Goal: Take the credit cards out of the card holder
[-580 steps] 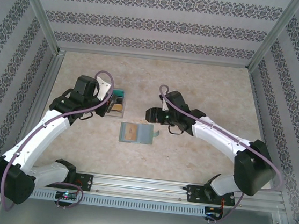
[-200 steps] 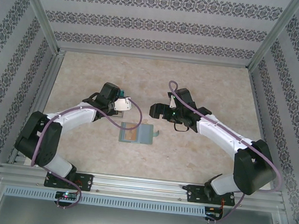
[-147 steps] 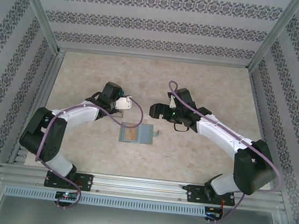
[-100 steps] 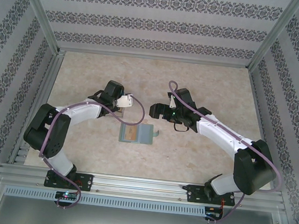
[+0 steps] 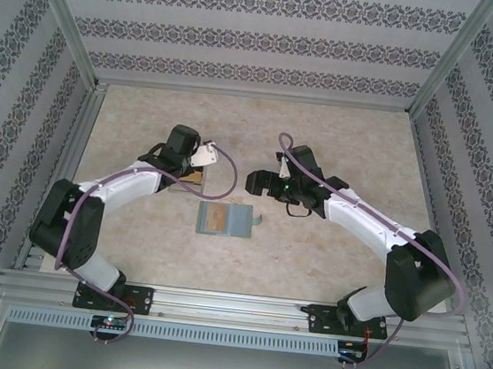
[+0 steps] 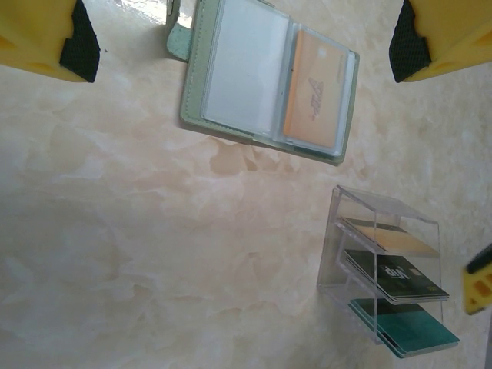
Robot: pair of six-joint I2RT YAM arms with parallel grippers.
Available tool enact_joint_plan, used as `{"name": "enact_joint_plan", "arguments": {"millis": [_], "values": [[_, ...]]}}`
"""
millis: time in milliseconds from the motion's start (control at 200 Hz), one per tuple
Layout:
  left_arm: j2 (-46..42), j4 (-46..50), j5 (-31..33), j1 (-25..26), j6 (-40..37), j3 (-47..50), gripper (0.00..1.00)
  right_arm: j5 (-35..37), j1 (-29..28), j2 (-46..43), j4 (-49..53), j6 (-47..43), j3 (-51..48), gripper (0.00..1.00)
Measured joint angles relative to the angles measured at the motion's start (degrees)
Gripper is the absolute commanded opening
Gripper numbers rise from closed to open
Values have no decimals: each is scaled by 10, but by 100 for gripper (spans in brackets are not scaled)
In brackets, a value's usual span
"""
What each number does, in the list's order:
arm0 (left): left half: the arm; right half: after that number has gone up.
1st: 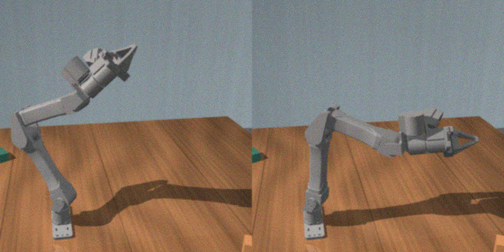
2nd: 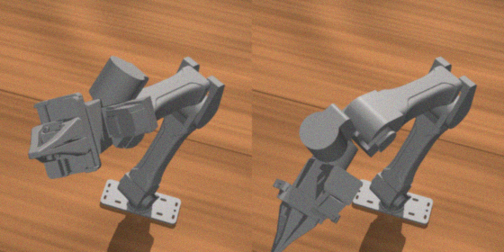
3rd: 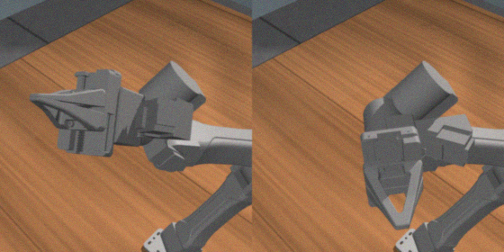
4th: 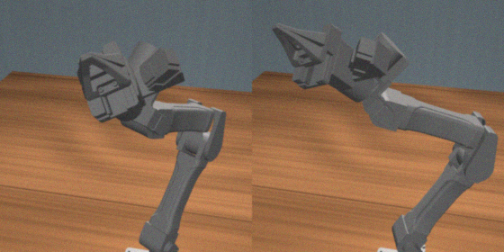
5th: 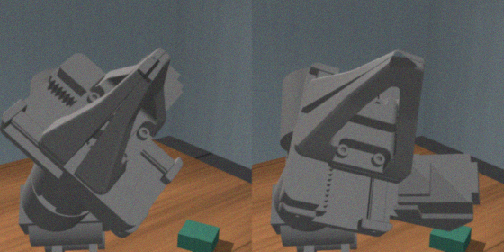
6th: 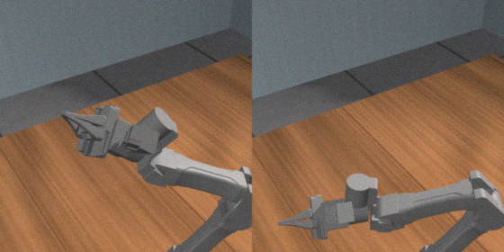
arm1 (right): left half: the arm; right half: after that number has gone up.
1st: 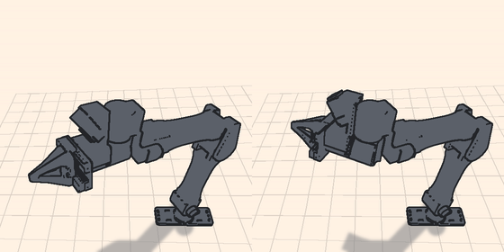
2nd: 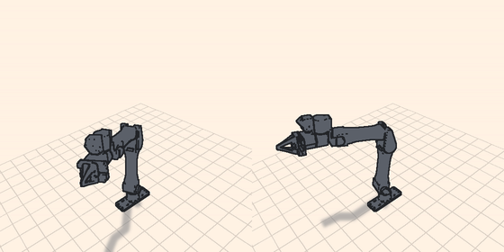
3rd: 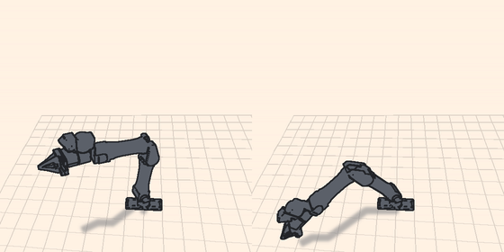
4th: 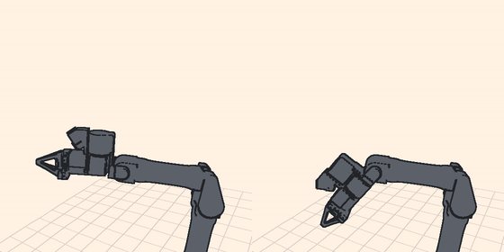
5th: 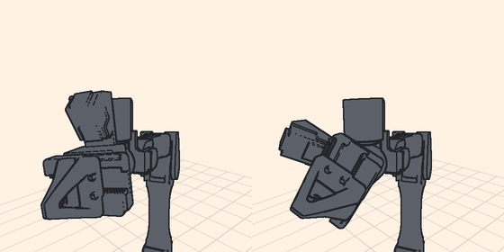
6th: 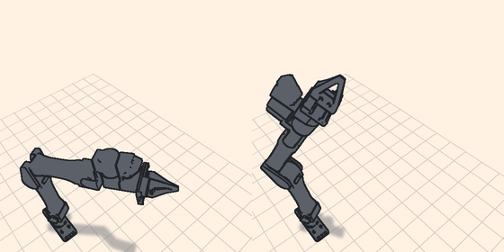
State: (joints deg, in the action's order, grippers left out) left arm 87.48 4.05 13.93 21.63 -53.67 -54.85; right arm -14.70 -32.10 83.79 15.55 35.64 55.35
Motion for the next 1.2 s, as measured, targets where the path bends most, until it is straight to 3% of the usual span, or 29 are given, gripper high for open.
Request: {"name": "enact_joint_plan", "arguments": {"millis": [150, 285, 530, 799, 969, 1199], "values": [[-63, 60, -7, -1, 103, -26, 57, 0, -14, 0, -3, 0, 0, 97], [-108, 140, -34, -4, 254, -70, 70, 0, -42, 6, -8, -1, 0, 90], [-192, 221, -143, -4, 574, -54, 70, 2, -88, 50, -8, -3, 0, 70], [-249, 175, -275, 0, 874, 149, 63, 3, -108, 83, -20, 2, -14, 52], [-241, 130, -316, 20, 976, 214, 61, 9, -108, 103, -23, 4, -28, 45], [-178, 57, -349, 47, 1033, 218, 57, 14, -108, 131, -27, 5, -37, 33]]}}
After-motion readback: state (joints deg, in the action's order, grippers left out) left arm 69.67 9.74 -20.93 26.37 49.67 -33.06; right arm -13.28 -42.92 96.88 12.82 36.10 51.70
